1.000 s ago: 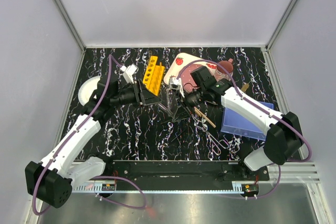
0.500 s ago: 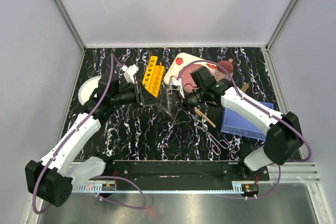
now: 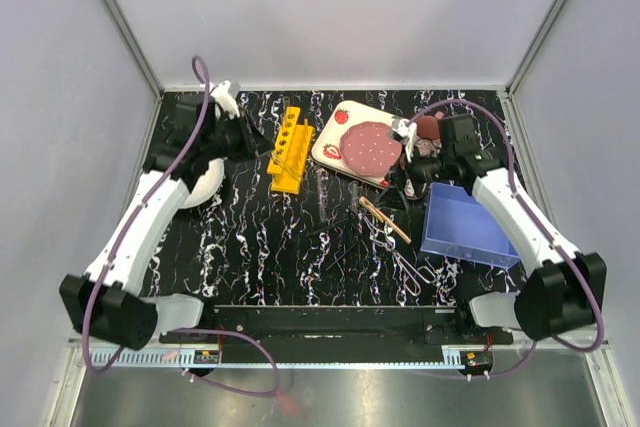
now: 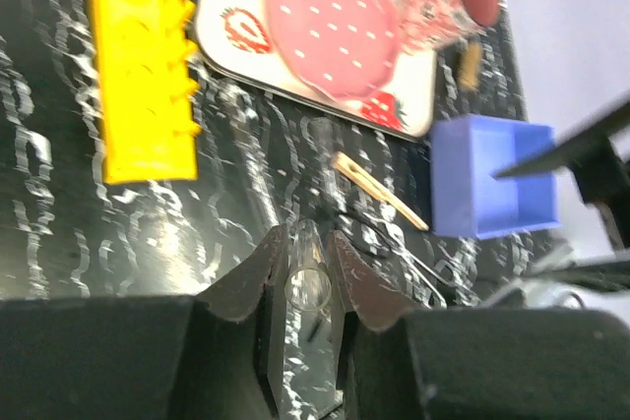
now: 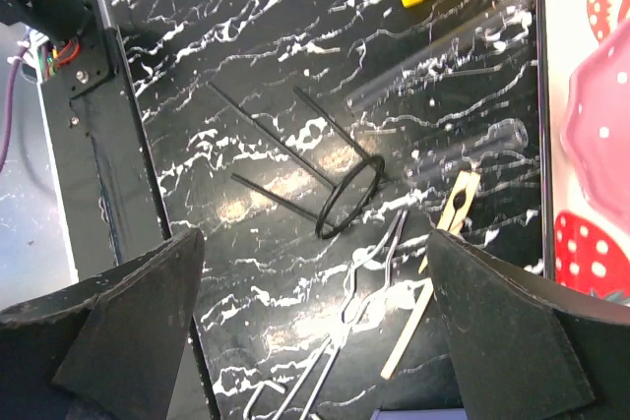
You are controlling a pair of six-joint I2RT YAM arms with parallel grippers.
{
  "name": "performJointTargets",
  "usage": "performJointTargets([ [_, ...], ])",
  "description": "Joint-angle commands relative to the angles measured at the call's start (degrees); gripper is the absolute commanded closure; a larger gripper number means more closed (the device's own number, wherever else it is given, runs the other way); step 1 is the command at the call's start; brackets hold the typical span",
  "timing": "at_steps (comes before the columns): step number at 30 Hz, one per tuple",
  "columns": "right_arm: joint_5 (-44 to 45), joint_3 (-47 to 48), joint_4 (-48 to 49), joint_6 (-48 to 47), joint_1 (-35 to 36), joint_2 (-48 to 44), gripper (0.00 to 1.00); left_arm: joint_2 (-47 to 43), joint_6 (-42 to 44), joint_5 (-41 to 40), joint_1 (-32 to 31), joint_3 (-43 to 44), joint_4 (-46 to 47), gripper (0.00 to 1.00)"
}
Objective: Organize the chemistry lab equipment
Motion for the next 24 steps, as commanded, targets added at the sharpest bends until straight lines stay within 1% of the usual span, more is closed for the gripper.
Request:
performJointTargets([
  [1, 0.4, -7.0, 2.9, -3.1, -3.0, -7.3, 0.0, 7.0, 6.9, -10.7, 0.9, 8.5, -1.4, 0.92],
  [2, -0.5, -10.0, 3.8, -2.9, -5.8, -8.5, 0.0, 8.7, 7.5, -13.1, 1.2, 11.3, -1.5, 0.92],
  [5, -1.2, -12.4, 5.2, -3.0, -9.2, -11.0, 0.0, 14.0, 9.6, -17.5, 1.4, 16.1, -1.4, 0.91],
  [11, 3.3, -12.0, 4.1, -5.5, -10.3, -9.4, 0.0, 22.9, 12.4, -20.8, 2.3, 23.2, 0.0, 0.91],
  [16, 4.5, -12.5, 3.8, -6.5, -10.3, -9.0, 0.0, 27.7, 12.8, -21.4, 3.1, 27.8, 0.0, 0.91],
  [24, 5.7, -12.9, 3.8, -7.3, -10.4, -8.3, 0.0, 31.0, 11.9, -19.0, 3.2, 30.1, 0.5, 0.91],
])
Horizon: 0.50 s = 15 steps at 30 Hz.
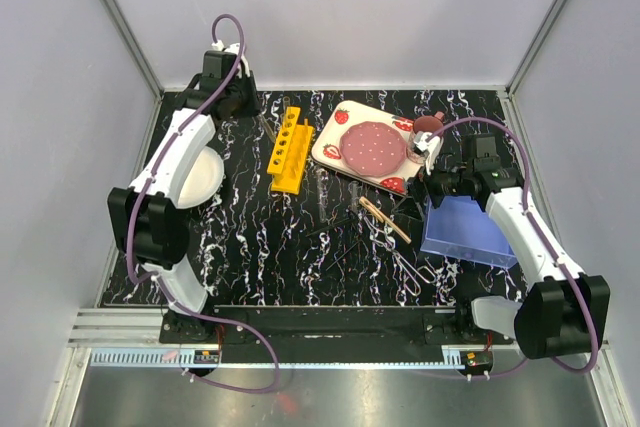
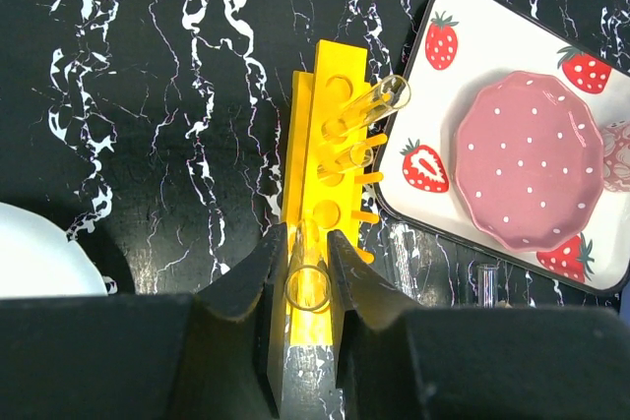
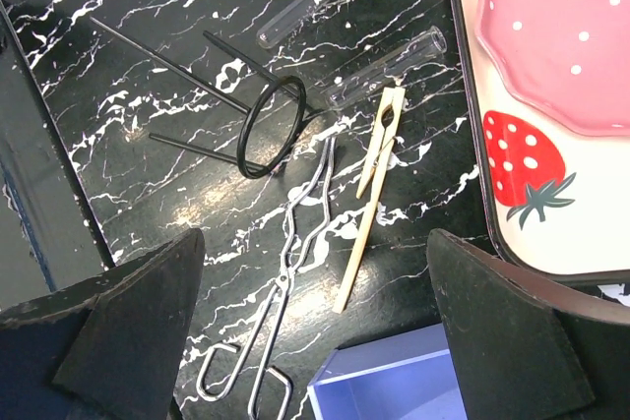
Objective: Organize the chemistry lab equipment
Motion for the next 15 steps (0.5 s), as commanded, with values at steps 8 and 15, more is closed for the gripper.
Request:
performJointTargets([
  [8, 1.3, -0.4, 1.2, -1.8, -0.1, 1.2, 0.0, 1.8, -0.7, 1.7, 0.2, 3.1, 3.2, 0.91],
  [15, 1.1, -0.5, 1.1, -1.8, -0.1, 1.5, 0.0, 3.1, -1.8, 3.2, 0.2, 3.5, 3.5, 0.91],
])
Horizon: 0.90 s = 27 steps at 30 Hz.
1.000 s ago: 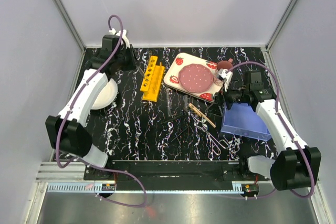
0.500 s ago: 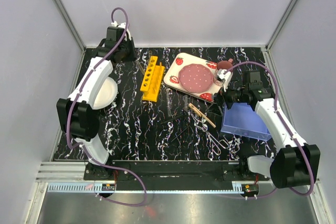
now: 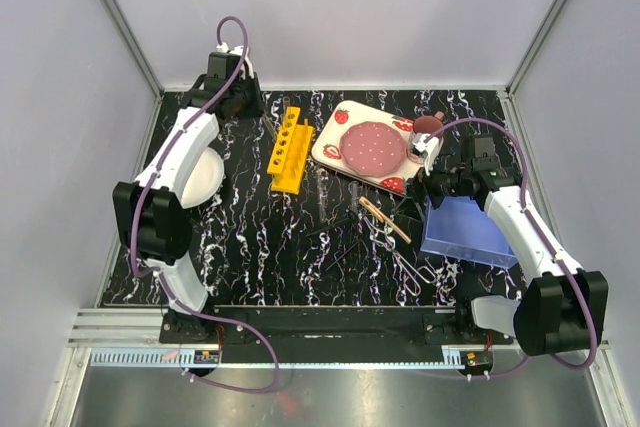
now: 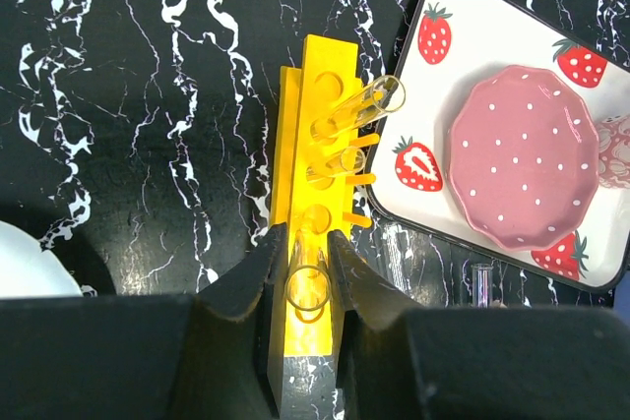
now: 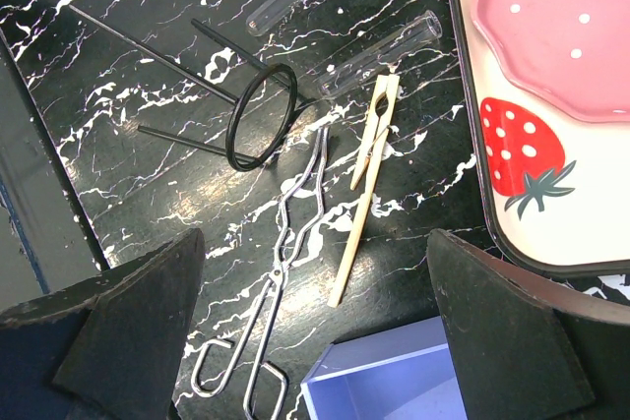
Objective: Organize the chemistry lab equipment
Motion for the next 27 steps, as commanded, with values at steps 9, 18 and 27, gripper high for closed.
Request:
performJointTargets([
  [9, -0.3, 0.0, 0.7, -1.3, 0.0, 0.7, 0.0, 2.3, -0.2, 0.8, -0.4, 3.4, 2.2, 0.91],
  [18, -0.3, 0.1, 0.7, -1.3, 0.0, 0.7, 0.0, 5.2, 3.6, -3.3, -3.1, 5.1, -0.1, 0.91],
  [27, -0.1, 0.2, 0.6, -1.5, -0.1, 1.0, 0.0, 9.8, 5.6, -8.9, -6.2, 9.1, -3.0, 0.9],
])
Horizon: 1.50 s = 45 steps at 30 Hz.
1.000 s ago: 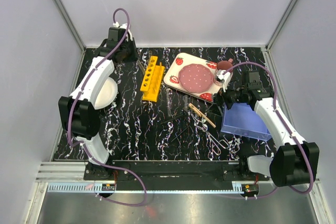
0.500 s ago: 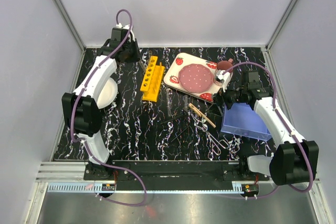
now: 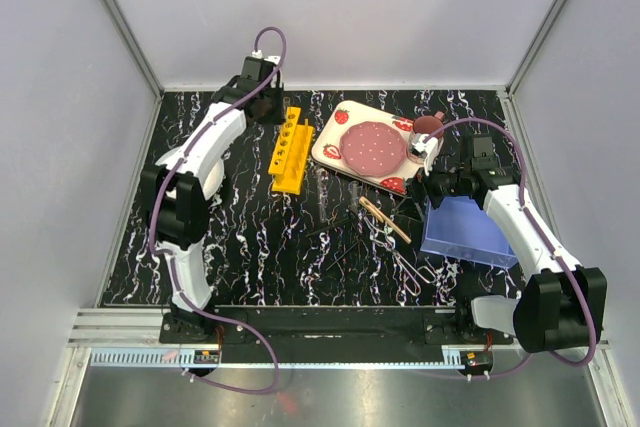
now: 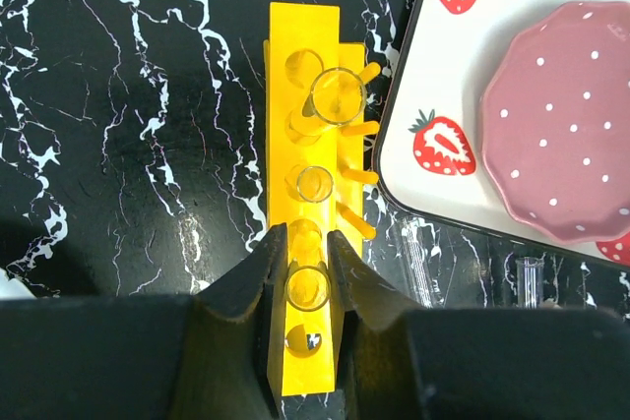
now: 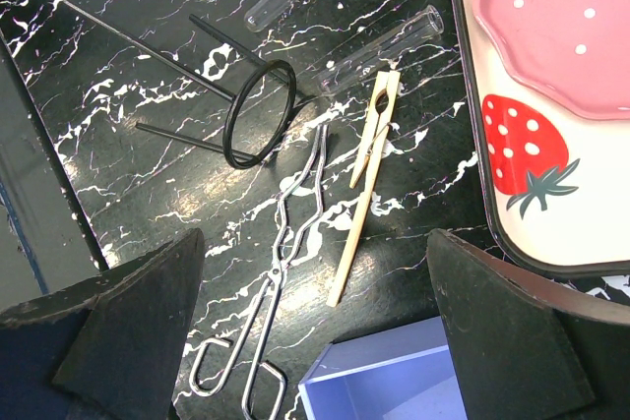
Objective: Organize the chemistry lab equipment
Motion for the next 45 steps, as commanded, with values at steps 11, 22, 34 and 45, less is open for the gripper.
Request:
performJointTargets([
  [11, -0.4, 0.3, 0.5, -0.9, -0.1, 0.6, 0.0, 3.4, 2.0, -5.3, -1.9, 4.4, -0.5, 0.9],
  [22, -0.3, 0.4, 0.5, -0.8, -0.1, 0.8, 0.0, 4.0, 2.1, -5.6, -2.0, 4.0, -0.5, 0.89],
  [34, -0.3, 0.3, 0.5, -0.8, -0.1, 0.5, 0.0, 4.2, 1.5, -5.4, -2.0, 2.8, -0.3, 0.86],
  [45, -0.5, 0.3, 0.3, -1.0, 0.0, 0.6, 0.0, 0.5, 0.2, -5.6, -1.9, -0.3, 1.5, 0.68],
])
